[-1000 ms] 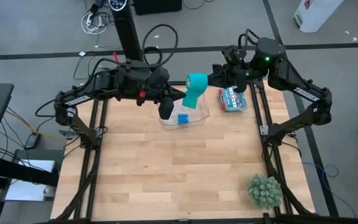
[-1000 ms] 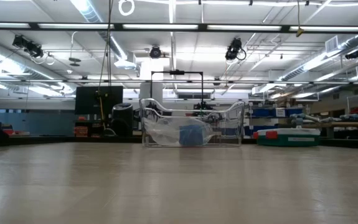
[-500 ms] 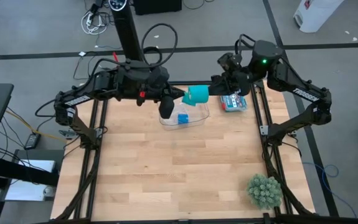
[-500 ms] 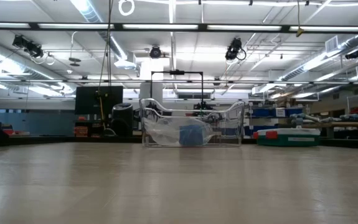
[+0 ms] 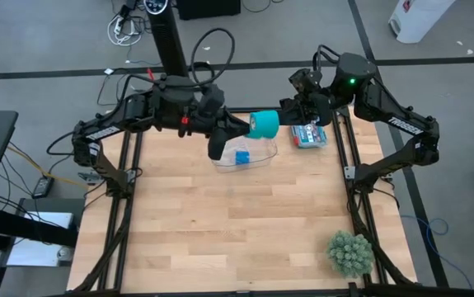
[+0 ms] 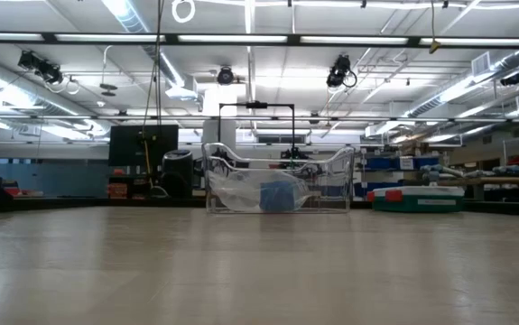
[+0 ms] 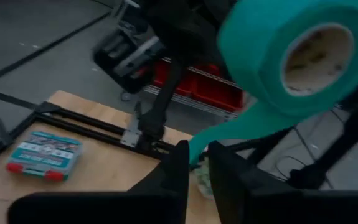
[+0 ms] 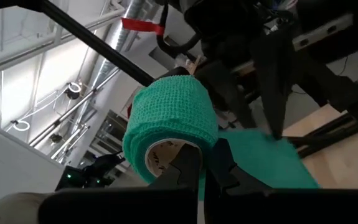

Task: Roll bandage
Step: Roll the sky blue bandage

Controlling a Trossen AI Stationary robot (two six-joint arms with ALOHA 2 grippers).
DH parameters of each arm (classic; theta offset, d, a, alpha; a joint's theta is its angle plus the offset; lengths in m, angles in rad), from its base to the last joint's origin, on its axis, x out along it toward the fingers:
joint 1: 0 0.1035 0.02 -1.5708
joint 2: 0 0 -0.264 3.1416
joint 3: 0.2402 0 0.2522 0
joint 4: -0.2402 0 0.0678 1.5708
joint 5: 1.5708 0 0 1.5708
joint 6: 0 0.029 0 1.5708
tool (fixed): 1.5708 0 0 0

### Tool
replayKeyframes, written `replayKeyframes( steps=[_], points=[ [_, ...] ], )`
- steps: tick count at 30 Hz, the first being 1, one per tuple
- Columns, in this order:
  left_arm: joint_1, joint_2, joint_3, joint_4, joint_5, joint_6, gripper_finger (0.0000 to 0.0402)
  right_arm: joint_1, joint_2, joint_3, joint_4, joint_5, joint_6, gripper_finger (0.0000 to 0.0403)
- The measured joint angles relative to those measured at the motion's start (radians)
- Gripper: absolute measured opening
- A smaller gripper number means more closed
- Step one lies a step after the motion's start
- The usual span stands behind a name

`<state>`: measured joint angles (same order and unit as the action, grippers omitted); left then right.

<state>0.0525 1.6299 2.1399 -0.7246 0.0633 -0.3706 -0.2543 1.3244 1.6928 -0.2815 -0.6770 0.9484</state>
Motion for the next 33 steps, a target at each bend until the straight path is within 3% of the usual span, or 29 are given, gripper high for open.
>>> replayKeyframes(
  steps=[9,23,27,33],
  points=[
    [0.0,0.0,0.009,0.022,0.071,-0.005,0.0127,-0.017,-0.002,0.0,-0.001,0.001,0.001,0.0],
    [0.0,-0.007,0.01,0.019,0.069,0.012,0.0132,-0.047,-0.008,0.0,-0.094,-0.119,0.038,0.0],
    [-0.006,-0.019,0.011,0.023,0.015,0.069,0.0132,-0.047,-0.008,0.0,-0.154,-0.13,0.02,0.0],
    [-0.053,-0.029,0.011,0.013,-0.18,0.215,0.0132,-0.055,-0.008,0.0,-0.242,-0.083,-0.053,0.0]
  ],
)
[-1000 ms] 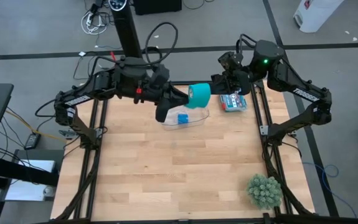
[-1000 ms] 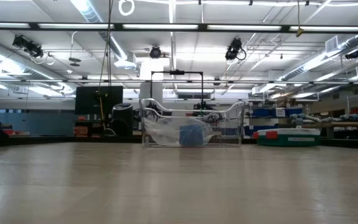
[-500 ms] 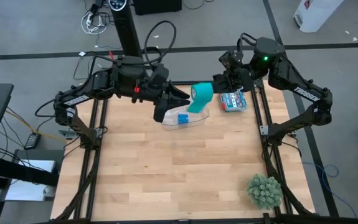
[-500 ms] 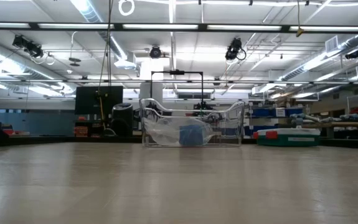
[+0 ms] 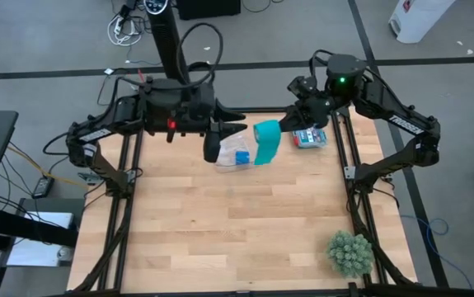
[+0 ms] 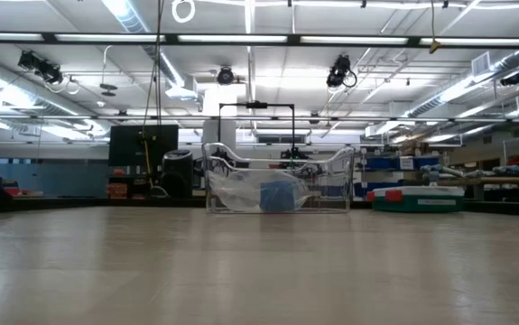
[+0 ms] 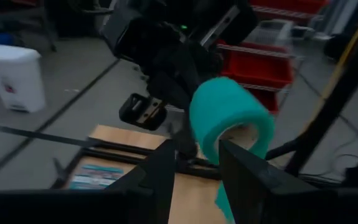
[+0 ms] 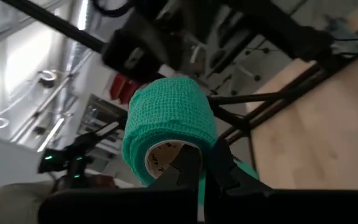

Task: Roll bandage
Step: Roll the sky blue bandage

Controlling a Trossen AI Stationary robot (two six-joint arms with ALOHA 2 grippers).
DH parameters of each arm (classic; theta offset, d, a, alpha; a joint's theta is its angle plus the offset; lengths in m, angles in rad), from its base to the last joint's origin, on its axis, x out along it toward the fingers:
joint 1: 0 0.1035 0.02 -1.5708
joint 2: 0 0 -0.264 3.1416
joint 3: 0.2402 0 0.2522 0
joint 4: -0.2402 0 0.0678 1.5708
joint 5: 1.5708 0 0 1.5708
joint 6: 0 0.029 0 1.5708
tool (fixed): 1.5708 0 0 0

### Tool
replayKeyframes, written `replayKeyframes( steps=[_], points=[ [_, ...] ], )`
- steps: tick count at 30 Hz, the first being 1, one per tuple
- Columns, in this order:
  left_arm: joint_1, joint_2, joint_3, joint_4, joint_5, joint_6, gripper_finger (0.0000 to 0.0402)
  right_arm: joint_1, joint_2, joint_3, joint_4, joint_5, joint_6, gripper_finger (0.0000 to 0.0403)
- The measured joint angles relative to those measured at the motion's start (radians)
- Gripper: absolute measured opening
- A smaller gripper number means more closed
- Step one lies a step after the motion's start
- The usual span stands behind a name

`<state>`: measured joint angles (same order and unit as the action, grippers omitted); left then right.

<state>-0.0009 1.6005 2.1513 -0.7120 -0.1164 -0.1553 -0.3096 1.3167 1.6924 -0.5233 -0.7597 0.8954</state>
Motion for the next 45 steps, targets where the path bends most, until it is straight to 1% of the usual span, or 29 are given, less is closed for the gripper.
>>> replayKeyframes(
  steps=[5,11,13,17,20,23,27,32,36,41,45],
  points=[
    [-0.033,0.0,0.006,-0.001,-0.091,0.021,0.0131,-0.019,0.004,-0.033,-0.028,0.011,-0.029,0.0],
    [-0.099,0.004,0.095,-0.098,-0.252,0.074,0.0131,-0.046,0.005,-0.129,-0.011,-0.024,-0.04,0.0],
    [-0.109,0.004,0.106,-0.136,-0.261,0.076,0.0131,-0.047,0.004,-0.156,0.05,-0.03,-0.014,0.0],
    [-0.112,0.011,0.102,-0.211,-0.265,0.053,0.0131,-0.048,0.006,-0.207,0.226,-0.069,0.083,0.0],
    [-0.113,0.026,0.102,-0.242,-0.268,0.044,0.0131,-0.045,0.007,-0.241,0.282,-0.071,0.123,0.0],
    [-0.113,0.048,0.101,-0.242,-0.269,0.07,0.0131,-0.045,0.008,-0.275,0.326,-0.066,0.156,0.0],
    [-0.113,0.075,0.101,-0.261,-0.28,0.104,0.0131,-0.036,0.009,-0.288,0.374,-0.059,0.177,0.0],
    [-0.113,0.092,0.101,-0.266,-0.296,0.151,0.0131,-0.026,0.009,-0.288,0.372,-0.048,0.177,0.0],
    [-0.113,0.091,0.101,-0.266,-0.319,0.157,0.0131,-0.017,0.009,-0.289,0.372,-0.047,0.177,0.0],
    [-0.113,0.091,0.101,-0.267,-0.32,0.202,0.0131,-0.005,0.009,-0.289,0.374,-0.045,0.177,0.0],
    [-0.113,0.095,0.101,-0.267,-0.32,0.207,0.0131,0.003,0.009,-0.288,0.374,-0.045,0.177,0.0]
  ],
)
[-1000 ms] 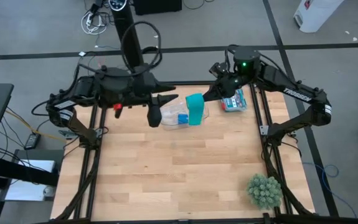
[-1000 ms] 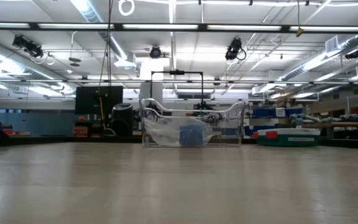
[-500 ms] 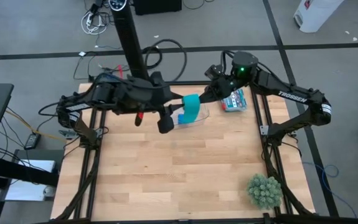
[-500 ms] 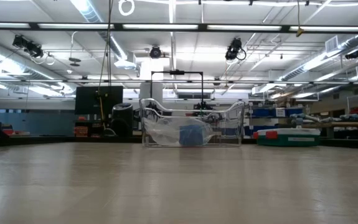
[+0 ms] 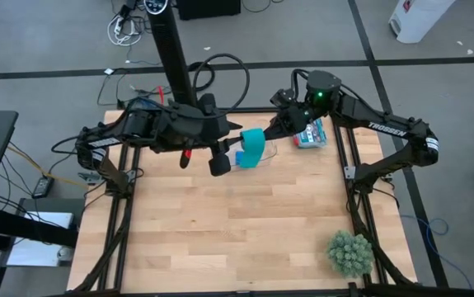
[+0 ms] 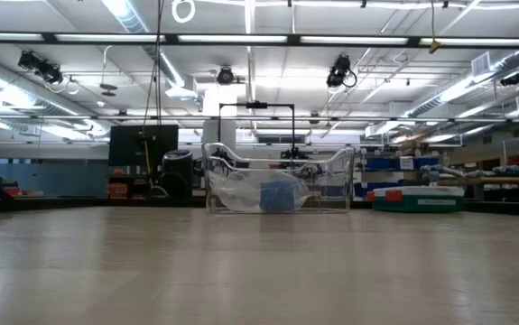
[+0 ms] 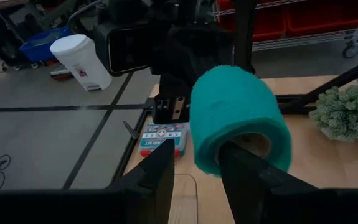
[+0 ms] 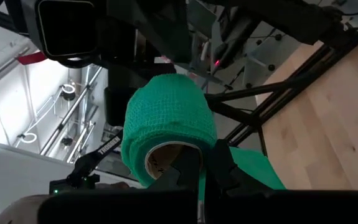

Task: Roll bandage
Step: Roll the sky blue bandage

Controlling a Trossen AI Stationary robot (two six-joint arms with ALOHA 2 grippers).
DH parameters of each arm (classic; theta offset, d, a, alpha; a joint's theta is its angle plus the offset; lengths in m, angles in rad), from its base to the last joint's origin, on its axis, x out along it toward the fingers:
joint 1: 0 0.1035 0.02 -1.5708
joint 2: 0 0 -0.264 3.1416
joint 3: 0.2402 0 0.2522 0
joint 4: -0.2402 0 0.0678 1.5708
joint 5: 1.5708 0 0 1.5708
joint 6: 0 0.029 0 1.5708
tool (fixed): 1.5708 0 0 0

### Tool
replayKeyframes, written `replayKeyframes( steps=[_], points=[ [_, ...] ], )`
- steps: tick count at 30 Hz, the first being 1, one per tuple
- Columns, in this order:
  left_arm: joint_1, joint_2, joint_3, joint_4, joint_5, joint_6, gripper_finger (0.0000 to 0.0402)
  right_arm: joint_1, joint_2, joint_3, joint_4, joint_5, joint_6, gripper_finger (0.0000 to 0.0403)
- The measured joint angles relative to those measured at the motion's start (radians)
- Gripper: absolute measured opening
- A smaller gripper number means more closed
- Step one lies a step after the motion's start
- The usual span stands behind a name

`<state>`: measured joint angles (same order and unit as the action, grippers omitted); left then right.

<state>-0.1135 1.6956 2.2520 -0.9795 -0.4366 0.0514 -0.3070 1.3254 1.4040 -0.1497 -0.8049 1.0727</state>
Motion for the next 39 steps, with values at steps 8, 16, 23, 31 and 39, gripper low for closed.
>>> replayKeyframes(
  steps=[8,16,23,31,39],
  points=[
    [0.0,0.001,0.0,0.0,0.0,0.001,0.0131,0.018,0.0,0.0,0.0,0.007,0.001,0.0],
    [0.0,0.001,0.0,0.039,0.012,-0.002,0.0113,0.02,0.0,0.0,0.027,0.023,0.0,0.0],
    [0.0,0.0,0.0,0.049,0.042,-0.037,0.002,0.02,0.0,0.0,0.064,0.022,0.002,0.0018],
    [0.0,-0.002,0.0,0.047,0.049,-0.13,0.0023,-0.01,-0.016,0.0,0.064,-0.025,0.0,0.0052],
    [0.002,-0.003,0.035,0.017,0.055,-0.18,0.0018,-0.067,-0.082,0.0,0.039,-0.027,-0.103,0.0057]
  ],
)
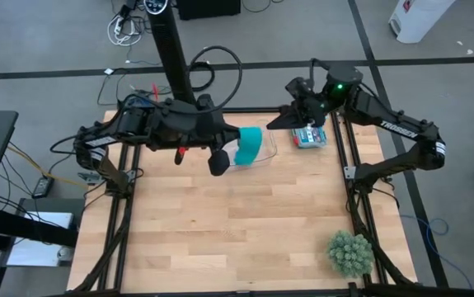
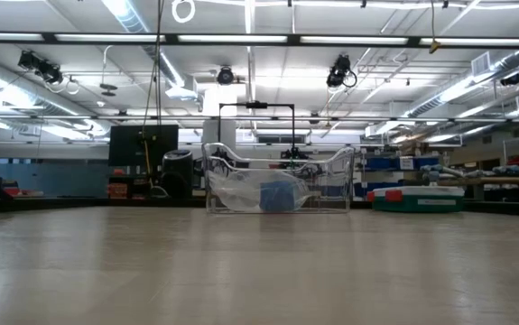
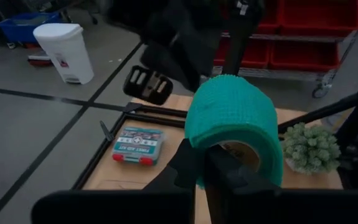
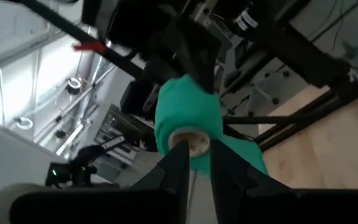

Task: Roll bandage
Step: Roll the sky blue bandage

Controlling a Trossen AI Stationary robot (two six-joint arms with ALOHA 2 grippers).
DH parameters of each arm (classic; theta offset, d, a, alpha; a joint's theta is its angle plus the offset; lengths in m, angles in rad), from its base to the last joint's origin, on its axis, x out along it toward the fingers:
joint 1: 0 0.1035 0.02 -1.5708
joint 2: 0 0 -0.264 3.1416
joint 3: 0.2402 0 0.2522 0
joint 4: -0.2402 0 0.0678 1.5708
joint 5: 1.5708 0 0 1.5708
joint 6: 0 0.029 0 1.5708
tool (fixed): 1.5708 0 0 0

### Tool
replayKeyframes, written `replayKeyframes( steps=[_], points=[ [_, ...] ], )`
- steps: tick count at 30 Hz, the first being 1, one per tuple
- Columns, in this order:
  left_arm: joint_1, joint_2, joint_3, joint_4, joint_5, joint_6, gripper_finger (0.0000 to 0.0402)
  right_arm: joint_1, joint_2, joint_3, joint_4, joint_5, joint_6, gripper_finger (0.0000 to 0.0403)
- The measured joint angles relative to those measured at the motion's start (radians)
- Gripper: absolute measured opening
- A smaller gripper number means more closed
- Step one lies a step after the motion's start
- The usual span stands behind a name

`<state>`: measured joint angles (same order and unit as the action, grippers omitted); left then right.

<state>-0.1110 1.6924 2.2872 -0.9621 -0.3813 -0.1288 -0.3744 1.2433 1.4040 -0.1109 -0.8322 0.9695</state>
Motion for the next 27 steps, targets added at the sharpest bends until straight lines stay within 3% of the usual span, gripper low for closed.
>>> replayKeyframes(
  steps=[3,14,21,27],
  points=[
    [0.006,0.0,0.012,-0.004,-0.009,-0.014,0.0017,0.019,-0.018,0.0,-0.006,0.017,-0.063,0.0057],
    [0.043,0.0,0.015,-0.002,0.001,-0.193,0.0016,0.191,-0.028,0.0,-0.022,0.296,-0.367,0.0061],
    [0.053,0.0,0.015,0.014,0.014,-0.244,0.0016,0.243,-0.028,0.0,-0.082,0.43,-0.485,0.0061],
    [0.058,0.0,0.016,0.043,0.018,-0.267,0.0015,0.27,-0.028,0.0,-0.11,0.484,-0.585,0.0061]
  ],
)
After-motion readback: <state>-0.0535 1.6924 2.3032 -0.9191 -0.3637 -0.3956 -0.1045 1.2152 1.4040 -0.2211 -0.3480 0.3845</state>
